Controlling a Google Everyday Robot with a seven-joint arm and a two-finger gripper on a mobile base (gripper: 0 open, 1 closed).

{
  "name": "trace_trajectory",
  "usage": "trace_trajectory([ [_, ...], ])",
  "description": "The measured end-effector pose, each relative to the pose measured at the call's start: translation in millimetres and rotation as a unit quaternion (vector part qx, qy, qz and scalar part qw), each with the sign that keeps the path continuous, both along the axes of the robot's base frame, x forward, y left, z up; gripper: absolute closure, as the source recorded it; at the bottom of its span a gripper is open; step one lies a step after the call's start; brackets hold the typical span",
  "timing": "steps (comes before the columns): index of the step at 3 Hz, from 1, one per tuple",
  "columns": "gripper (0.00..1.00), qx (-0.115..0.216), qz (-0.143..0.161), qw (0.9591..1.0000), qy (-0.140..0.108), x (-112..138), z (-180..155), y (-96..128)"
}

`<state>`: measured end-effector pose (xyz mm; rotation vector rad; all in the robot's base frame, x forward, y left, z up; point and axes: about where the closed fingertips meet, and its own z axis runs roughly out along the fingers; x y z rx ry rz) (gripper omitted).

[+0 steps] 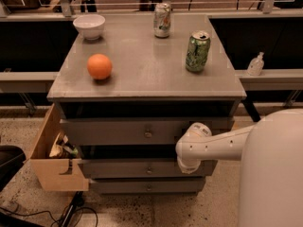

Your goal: Open middle drawer

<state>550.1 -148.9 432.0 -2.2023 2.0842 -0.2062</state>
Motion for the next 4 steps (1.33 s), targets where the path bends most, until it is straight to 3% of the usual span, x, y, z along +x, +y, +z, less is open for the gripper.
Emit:
trace_trajectory([
  [1, 1.0, 0.0, 0.0, 1.0, 0.0, 0.0, 0.0, 0.0],
  [2, 0.83, 0.0, 0.0, 1.0, 0.0, 0.0, 0.5, 0.0],
  [3, 0.52, 0.0, 0.0, 1.0, 0.0, -0.1, 0.6, 0.0],
  [4, 0.28, 0.0, 0.0, 1.0, 0.0, -0.1, 0.6, 0.0],
])
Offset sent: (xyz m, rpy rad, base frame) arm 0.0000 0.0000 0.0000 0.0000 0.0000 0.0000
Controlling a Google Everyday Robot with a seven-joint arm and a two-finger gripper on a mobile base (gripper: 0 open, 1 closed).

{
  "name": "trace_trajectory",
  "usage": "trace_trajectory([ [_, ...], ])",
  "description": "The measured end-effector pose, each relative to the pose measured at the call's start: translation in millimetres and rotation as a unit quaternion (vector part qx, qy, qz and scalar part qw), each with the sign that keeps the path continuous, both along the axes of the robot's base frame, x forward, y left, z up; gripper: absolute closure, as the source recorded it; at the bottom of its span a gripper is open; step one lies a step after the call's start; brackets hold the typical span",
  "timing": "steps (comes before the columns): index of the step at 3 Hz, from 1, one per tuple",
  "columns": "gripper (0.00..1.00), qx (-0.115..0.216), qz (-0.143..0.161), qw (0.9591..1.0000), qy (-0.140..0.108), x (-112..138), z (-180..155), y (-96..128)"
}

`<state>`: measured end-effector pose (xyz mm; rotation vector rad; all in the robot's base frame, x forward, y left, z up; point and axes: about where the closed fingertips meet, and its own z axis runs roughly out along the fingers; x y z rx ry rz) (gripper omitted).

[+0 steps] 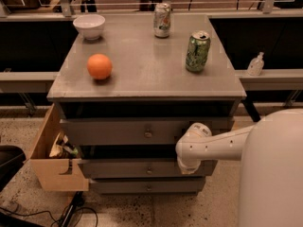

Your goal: Open middle drawer

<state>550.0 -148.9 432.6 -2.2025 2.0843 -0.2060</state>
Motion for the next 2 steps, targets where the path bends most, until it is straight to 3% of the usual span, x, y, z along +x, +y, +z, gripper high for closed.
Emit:
trace_trajectory([
  [1, 0.04, 0.0, 0.0, 1.0, 0.0, -0.1, -0.1, 0.0],
  [2, 0.0, 0.0, 0.0, 1.0, 0.001, -0.7, -0.9, -0.2],
])
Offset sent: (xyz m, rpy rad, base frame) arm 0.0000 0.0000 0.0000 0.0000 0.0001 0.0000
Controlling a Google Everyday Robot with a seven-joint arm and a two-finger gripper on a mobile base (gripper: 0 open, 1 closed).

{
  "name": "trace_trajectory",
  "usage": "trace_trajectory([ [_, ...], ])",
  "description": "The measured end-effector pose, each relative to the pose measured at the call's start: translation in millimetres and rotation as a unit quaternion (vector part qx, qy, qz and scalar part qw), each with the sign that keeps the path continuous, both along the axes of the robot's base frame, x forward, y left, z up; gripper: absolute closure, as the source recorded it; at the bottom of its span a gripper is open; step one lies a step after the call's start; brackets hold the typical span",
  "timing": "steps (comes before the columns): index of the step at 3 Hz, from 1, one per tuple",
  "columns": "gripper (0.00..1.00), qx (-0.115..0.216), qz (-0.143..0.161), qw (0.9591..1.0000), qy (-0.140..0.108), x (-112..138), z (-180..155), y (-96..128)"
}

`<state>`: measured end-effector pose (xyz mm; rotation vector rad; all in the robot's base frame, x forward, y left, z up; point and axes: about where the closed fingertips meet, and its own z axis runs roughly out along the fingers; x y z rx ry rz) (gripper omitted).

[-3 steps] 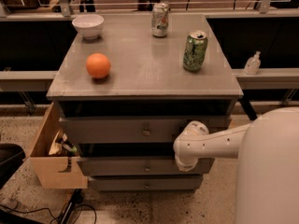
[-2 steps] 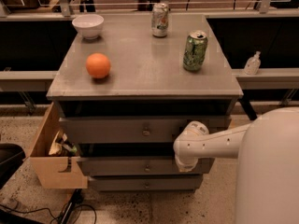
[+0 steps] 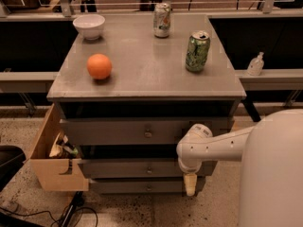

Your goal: Open middle drawer

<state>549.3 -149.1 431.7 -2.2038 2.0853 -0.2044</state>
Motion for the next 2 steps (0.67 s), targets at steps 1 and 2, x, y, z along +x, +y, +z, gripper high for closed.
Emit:
trace_trajectory([
  [1, 0.0, 0.0, 0.0, 1.0, 0.0, 0.0, 0.0, 0.0],
  [2, 0.17, 0.0, 0.0, 1.0, 0.001, -0.9, -1.2, -0.3],
])
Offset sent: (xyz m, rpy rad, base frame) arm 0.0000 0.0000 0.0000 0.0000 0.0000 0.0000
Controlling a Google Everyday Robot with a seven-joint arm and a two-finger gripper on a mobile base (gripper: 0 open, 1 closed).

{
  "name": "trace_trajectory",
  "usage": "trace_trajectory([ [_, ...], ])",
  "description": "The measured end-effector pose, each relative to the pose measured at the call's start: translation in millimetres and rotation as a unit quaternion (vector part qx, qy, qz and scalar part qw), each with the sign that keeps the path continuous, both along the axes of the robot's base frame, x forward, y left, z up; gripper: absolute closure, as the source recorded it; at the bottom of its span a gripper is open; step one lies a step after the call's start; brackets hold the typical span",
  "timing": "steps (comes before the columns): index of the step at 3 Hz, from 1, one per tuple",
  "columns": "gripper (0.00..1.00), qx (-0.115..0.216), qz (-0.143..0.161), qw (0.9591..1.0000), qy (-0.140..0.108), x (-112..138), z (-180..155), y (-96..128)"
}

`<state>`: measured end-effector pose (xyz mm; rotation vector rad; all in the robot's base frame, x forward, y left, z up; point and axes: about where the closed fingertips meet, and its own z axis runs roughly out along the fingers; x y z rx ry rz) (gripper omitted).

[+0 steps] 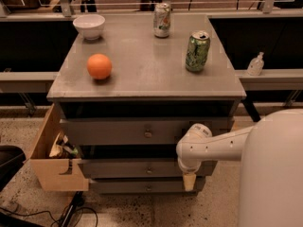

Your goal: Open middle drawer

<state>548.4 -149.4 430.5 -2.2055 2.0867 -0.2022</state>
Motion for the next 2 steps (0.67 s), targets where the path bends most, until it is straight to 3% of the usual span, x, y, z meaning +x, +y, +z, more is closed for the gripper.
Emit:
trace_trajectory([
  [2, 0.64, 0.0, 0.0, 1.0, 0.002, -1.8, -2.3, -0.5],
])
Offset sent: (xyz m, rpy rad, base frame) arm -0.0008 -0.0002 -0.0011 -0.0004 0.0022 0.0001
